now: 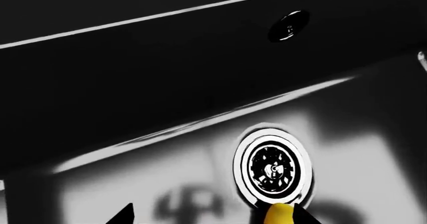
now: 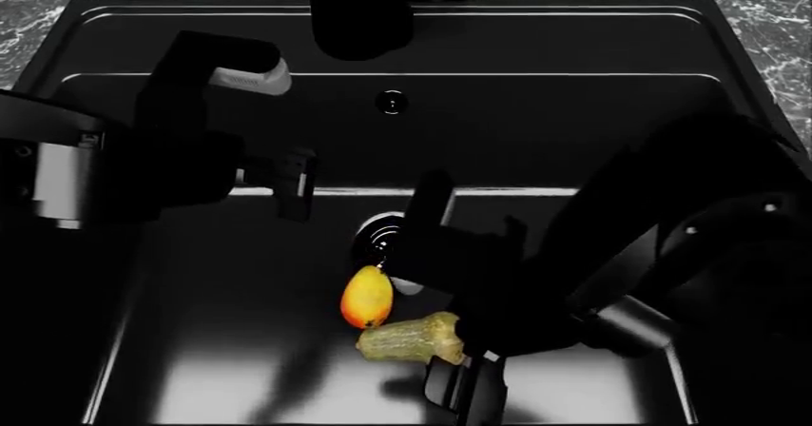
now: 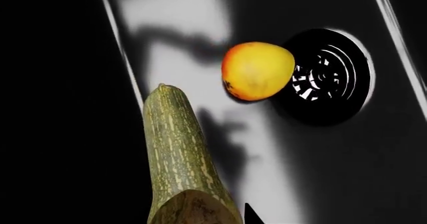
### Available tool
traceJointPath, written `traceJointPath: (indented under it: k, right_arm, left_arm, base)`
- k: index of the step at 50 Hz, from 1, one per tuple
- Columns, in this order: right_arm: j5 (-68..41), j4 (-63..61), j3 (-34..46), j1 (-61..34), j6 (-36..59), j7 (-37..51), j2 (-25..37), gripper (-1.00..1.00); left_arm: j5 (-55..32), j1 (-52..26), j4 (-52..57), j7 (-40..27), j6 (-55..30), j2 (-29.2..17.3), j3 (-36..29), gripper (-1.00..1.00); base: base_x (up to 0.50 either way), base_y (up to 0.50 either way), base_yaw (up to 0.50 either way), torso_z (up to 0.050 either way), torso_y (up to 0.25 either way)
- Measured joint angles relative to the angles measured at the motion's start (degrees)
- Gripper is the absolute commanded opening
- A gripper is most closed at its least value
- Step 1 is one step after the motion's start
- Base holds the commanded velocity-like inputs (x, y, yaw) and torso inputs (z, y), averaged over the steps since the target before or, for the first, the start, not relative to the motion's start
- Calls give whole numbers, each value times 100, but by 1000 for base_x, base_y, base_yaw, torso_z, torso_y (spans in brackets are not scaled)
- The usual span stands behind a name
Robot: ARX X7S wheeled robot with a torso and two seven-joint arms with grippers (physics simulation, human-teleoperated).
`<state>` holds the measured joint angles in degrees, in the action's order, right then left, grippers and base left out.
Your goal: Pick up the fruits and vegetables and place them in the sink. Turn on the sink faucet to wash them. Then turn the sink off and put them in the tray.
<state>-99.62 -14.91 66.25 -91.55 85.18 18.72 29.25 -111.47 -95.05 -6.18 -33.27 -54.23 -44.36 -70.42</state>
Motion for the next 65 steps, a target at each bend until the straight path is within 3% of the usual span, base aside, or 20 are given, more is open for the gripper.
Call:
traceJointPath:
  k: [10,11,31,51,65]
  right_arm:
    - [107,-79,132,-117,-14,-92,-60,-100]
    - [108,-87,146,-128,-18,-91,-63,100]
    - [-16,-214,377,-329,-143,136,-42,100]
    - [-1033,-233,404,-1066,-278,73,427,100]
    - [-1168,-6,309,-1390,-432,75,694,100]
  left_arm:
    - [13,10,5,20,3,-9,4,100]
    - [13,12,5,22,4,-10,4,100]
    - [16,42,13,33,15,-22,8,100]
    - [-65,1,68,-9,12,-69,57,100]
    - [-136,-18,149,-68,27,-102,98,100]
  base:
    - [-3,0,0,0,0]
    - [0,0,-3,0,0]
    - [-2,0,-1,0,0]
    - [0,0,0,0,0]
    - [0,0,0,0,0]
